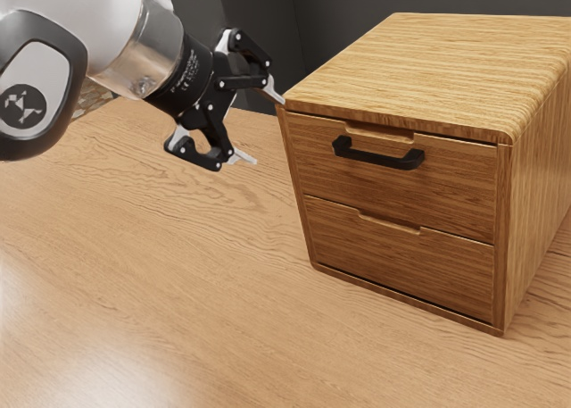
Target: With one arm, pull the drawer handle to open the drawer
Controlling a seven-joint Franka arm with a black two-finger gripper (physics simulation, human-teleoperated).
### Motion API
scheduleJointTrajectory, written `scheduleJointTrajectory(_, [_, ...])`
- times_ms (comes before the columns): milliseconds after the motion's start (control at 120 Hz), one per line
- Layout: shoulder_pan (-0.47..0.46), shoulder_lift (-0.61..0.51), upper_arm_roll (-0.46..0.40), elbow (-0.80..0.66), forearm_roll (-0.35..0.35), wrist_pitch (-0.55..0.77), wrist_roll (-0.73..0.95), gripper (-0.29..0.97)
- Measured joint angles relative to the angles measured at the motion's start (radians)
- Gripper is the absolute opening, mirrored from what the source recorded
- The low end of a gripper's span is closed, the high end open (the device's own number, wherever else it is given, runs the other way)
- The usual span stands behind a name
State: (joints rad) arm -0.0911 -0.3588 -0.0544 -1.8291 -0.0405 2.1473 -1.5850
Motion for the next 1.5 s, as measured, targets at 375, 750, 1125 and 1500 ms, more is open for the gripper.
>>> scheduleJointTrajectory(375, [0.035, 0.084, -0.002, 0.012, 0.058, -0.029, -0.033, 0.43])
scheduleJointTrajectory(750, [0.033, 0.210, -0.113, 0.158, 0.075, -0.054, -0.052, 0.41])
scheduleJointTrajectory(1125, [0.038, 0.316, -0.109, 0.202, 0.073, -0.031, -0.079, 0.40])
scheduleJointTrajectory(1500, [0.033, 0.336, -0.111, 0.201, 0.069, -0.003, -0.104, 0.38])
